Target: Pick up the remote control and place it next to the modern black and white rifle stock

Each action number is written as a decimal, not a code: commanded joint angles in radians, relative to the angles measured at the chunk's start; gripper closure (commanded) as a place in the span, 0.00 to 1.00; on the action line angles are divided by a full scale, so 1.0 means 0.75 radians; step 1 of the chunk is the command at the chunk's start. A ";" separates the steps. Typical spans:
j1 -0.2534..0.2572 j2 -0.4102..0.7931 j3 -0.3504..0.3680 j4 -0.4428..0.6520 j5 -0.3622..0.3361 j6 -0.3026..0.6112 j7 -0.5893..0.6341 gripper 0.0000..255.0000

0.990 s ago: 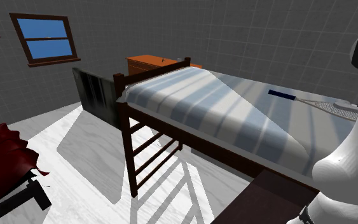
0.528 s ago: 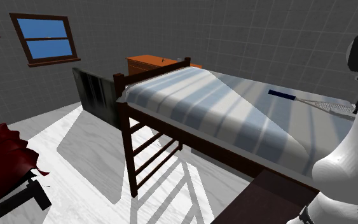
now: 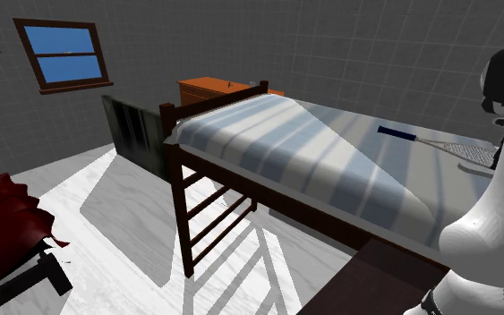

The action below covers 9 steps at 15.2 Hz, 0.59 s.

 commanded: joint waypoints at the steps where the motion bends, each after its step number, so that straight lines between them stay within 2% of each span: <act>1: -0.008 0.018 0.009 -0.019 0.018 0.032 -0.012 1.00; 9: -0.032 0.073 0.040 -0.064 0.074 0.112 -0.048 1.00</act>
